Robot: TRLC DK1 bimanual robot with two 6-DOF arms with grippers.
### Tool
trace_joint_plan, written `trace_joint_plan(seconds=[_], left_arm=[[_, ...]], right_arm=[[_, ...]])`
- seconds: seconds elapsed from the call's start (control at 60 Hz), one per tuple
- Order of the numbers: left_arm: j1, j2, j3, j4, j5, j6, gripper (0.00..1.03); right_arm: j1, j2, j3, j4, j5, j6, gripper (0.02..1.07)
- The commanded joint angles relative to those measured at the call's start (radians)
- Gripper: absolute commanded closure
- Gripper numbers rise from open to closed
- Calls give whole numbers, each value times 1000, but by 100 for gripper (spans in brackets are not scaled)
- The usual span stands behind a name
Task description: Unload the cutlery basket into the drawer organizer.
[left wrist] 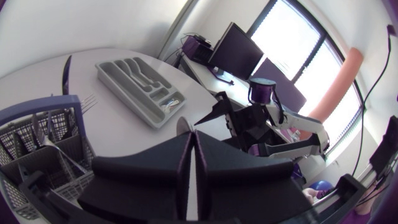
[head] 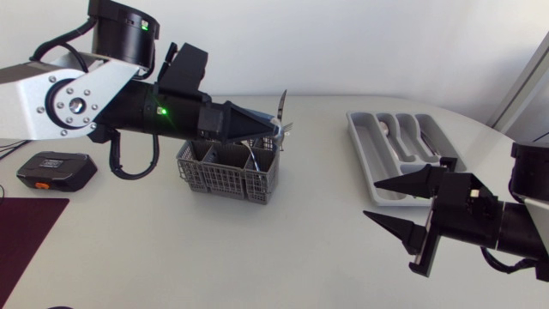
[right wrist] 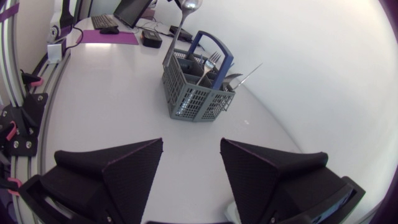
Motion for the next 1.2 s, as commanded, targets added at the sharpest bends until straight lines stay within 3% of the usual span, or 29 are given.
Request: trace_joint_plan(seconds=[0.0, 0.3, 0.65, 0.733, 0.833, 1.183], left_arm=[[-38, 15, -20, -10, 5, 83, 100], [-158, 64, -12, -151, -5, 310, 100], [-235, 83, 5, -158, -5, 328, 100], [-245, 80, 10, -165, -3, 328, 100], [-256, 78, 13, -171, -2, 328, 100], [-264, 63, 20, -195, 3, 328, 100]], right_arm=[[45, 34, 36, -15, -18, 62, 38], [148, 146, 137, -79, -65, 110, 38], [295, 205, 185, -140, -67, 108, 39], [318, 206, 195, -157, -67, 107, 47], [333, 205, 208, -176, -71, 107, 48], [366, 192, 220, -194, -84, 107, 77]])
